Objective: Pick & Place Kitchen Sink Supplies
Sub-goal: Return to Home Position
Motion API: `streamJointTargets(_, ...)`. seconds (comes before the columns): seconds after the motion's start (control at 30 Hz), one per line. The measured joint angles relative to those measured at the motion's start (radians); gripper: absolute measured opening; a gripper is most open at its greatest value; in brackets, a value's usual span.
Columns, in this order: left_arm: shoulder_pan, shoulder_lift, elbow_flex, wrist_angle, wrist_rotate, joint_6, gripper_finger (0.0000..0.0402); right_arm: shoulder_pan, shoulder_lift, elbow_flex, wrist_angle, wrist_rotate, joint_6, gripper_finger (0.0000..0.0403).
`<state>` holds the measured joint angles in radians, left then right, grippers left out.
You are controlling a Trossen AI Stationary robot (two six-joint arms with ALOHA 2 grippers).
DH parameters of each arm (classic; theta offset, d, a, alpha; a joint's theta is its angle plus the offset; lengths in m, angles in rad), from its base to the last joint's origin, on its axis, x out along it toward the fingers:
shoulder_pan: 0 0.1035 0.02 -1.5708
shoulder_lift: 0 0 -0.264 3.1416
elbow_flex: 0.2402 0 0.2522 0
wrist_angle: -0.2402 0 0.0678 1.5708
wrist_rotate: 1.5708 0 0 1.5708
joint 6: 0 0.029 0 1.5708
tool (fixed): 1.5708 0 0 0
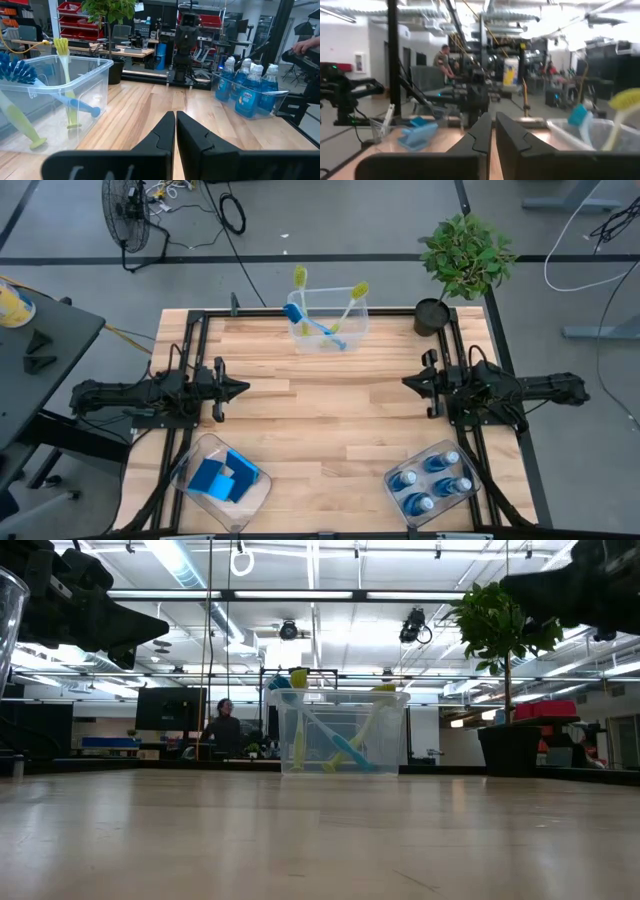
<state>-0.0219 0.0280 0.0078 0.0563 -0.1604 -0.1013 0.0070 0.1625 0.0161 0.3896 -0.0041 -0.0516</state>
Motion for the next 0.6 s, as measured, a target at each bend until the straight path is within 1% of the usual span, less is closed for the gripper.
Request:
streamJointTargets(0.37, 0.0, 0.0, 0.0, 0.0, 0.0, 0.0, 0.0019, -0.011, -0.139, 0.0, -0.226, 0.008, 0.057, 0.0027)
streamJointTargets(0.47, 0.0, 0.0, 0.0, 0.0, 0.0, 0.0, 0.0018, -0.011, -0.158, 0.0, -0.275, 0.008, 0.063, 0.0027)
streamJointTargets(0.6, 0.0, 0.0, 0.0, 0.0, 0.0, 0.0, 0.0018, -0.011, -0.163, 0.0, -0.32, 0.044, 0.071, 0.0027)
